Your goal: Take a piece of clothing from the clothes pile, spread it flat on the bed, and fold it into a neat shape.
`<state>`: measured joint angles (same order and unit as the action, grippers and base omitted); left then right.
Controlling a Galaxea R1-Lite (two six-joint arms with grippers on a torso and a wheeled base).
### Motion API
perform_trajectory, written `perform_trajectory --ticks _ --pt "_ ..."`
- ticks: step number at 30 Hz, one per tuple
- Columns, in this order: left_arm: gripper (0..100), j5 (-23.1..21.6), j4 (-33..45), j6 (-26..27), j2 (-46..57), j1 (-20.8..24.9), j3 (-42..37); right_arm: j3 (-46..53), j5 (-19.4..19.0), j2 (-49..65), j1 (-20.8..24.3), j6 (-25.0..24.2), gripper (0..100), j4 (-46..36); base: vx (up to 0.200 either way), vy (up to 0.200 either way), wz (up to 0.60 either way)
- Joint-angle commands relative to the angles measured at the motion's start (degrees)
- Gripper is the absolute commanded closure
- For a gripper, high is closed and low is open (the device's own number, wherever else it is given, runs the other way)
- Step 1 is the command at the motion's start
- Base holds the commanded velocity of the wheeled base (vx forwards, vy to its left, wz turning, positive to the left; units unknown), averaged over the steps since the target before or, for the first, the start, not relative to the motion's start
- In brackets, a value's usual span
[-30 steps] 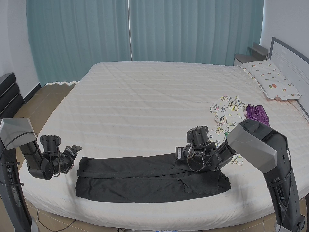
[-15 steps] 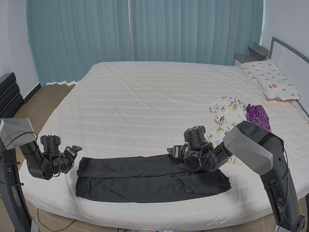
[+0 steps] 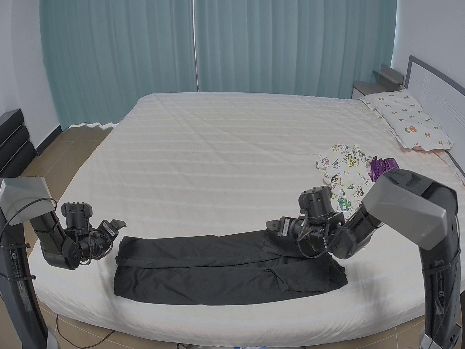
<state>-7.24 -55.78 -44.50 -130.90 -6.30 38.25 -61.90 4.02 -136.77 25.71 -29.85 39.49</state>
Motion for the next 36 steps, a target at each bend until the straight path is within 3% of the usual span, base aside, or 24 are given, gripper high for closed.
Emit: perform_trajectory --ticks 1,6,12,15,16,32,36 --pt "0 0.03 6.13 5.12 -0.23 2.79 6.04 16.55 -0.51 10.38 -4.44 -7.67 0 7.98 0.000 0.000 0.00" --pt "0 0.03 14.30 7.93 -1.99 3.93 11.58 25.52 -1.65 9.94 -6.81 -13.91 0 18.35 0.000 0.000 0.00" --pt "0 0.12 15.44 11.01 -4.71 4.02 13.43 31.58 -7.54 9.68 -9.80 -19.36 0 27.22 0.000 0.000 0.00" --pt "0 0.65 15.53 11.19 -5.50 4.02 13.95 32.46 -8.15 8.45 -10.07 -19.98 0 29.07 0.000 0.000 0.00" --pt "100 0.65 15.53 11.19 -5.68 3.93 14.04 32.72 -8.15 8.27 -10.07 -20.07 0 29.68 0.000 0.000 0.00" --pt "100 5.04 17.46 10.22 -3.48 2.17 14.39 33.69 -8.33 8.80 -11.30 -20.07 0 31.18 0.000 0.000 0.00" --pt "100 4.87 17.02 5.38 -2.78 1.56 14.57 34.04 -8.33 8.62 -11.21 -20.07 0 31.18 0.000 0.000 0.00"
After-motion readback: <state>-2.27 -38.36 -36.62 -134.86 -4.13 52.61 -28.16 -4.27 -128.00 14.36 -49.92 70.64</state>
